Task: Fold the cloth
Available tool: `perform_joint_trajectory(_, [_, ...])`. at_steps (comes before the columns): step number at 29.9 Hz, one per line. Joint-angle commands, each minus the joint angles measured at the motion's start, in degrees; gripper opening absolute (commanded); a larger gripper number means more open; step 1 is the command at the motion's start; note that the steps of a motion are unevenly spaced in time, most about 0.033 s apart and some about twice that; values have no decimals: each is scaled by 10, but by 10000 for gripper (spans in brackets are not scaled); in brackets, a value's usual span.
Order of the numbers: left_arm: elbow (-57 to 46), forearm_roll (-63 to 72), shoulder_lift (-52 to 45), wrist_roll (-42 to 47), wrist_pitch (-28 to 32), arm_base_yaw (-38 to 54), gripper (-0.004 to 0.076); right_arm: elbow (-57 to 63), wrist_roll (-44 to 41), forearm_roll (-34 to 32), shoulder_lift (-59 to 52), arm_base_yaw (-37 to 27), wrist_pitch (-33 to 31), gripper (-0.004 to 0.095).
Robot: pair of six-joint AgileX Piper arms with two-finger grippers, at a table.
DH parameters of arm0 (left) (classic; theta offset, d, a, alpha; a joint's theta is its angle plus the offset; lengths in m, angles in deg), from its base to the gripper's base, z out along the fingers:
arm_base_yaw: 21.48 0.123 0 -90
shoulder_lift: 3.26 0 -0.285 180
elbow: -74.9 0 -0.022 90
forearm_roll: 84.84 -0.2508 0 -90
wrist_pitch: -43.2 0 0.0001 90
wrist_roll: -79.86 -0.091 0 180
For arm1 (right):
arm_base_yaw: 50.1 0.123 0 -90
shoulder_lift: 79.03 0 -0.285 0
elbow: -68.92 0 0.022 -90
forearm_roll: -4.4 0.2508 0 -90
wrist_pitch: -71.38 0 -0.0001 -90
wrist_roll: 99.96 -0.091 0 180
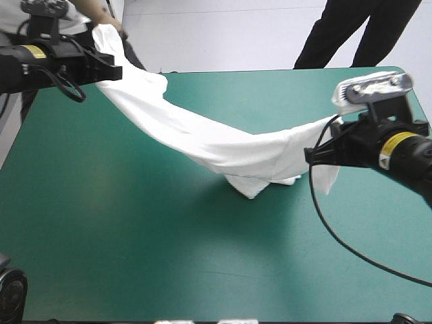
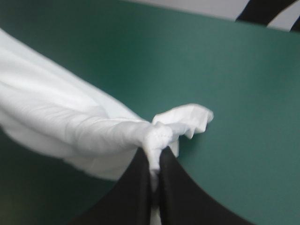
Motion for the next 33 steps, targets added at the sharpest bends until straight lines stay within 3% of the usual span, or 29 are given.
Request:
perform_joint_trajectory(1, [77,19,-45,9,-10,-3,-10,-102,33,-59,-7,-3,0,-17])
perform_joint_trajectory(12, [282,81,-60,16,40,-3,-10,-434,177,-79,90,-3,1,-17])
perform_joint_trajectory(18, [344,76,-65,16,63,-3,-10,-553,193,-61,141,-3,1,-17])
perform_joint_trajectory(24, [320,42,-50,13,38,-3,-10,-514,182,-70,147,-3,1,-17])
perform_joint_trajectory(27, [291,38,-31,13,23,-3,-10,-450,132,-92,147,-3,0,-17])
perform_joint_trajectory(33, [218,31,21,10,-12,-3,-10,-280,57,-182,147,-12,5,-18])
